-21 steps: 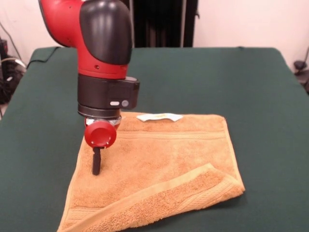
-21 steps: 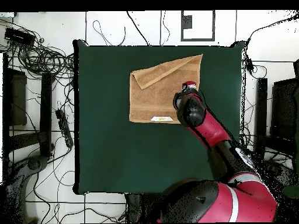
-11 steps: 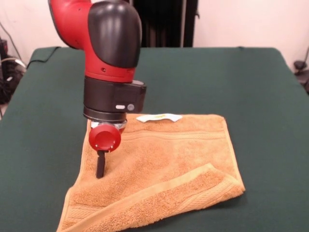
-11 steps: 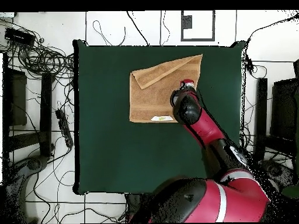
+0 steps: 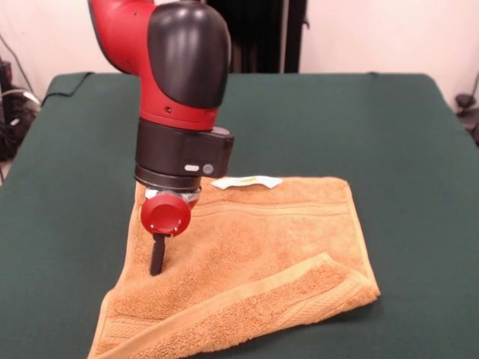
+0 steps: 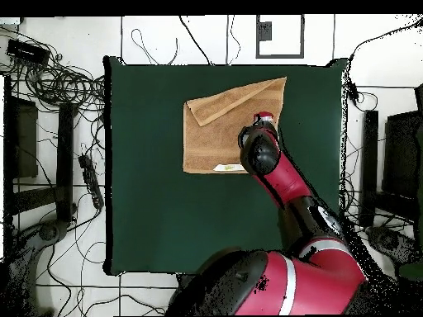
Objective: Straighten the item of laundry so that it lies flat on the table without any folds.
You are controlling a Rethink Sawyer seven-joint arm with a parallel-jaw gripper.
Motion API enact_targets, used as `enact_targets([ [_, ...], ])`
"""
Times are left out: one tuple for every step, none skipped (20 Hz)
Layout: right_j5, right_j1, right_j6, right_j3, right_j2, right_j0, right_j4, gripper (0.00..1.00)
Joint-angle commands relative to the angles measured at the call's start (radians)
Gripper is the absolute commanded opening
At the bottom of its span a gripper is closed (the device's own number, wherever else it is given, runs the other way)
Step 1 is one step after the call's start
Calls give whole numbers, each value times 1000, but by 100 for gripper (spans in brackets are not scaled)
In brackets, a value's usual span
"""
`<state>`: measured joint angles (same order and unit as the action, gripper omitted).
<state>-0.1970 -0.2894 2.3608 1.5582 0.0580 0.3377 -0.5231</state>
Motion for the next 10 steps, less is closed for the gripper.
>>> enact_targets([
  [126, 124, 174, 99, 68, -64, -46, 0],
  [127, 120, 172, 105, 70, -61, -43, 0],
  [136, 113, 172, 114, 68, -62, -45, 0],
  [138, 109, 174, 120, 62, -68, -50, 0],
  [147, 103, 178, 125, 39, -90, -68, 0],
  [148, 99, 184, 133, 34, -97, -75, 0],
  [149, 94, 190, 141, 28, -104, -82, 0],
  [142, 91, 193, 150, 35, -99, -77, 0],
  [134, 87, 197, 160, 43, -94, -72, 0],
  [127, 86, 198, 166, 49, -89, -65, 0],
])
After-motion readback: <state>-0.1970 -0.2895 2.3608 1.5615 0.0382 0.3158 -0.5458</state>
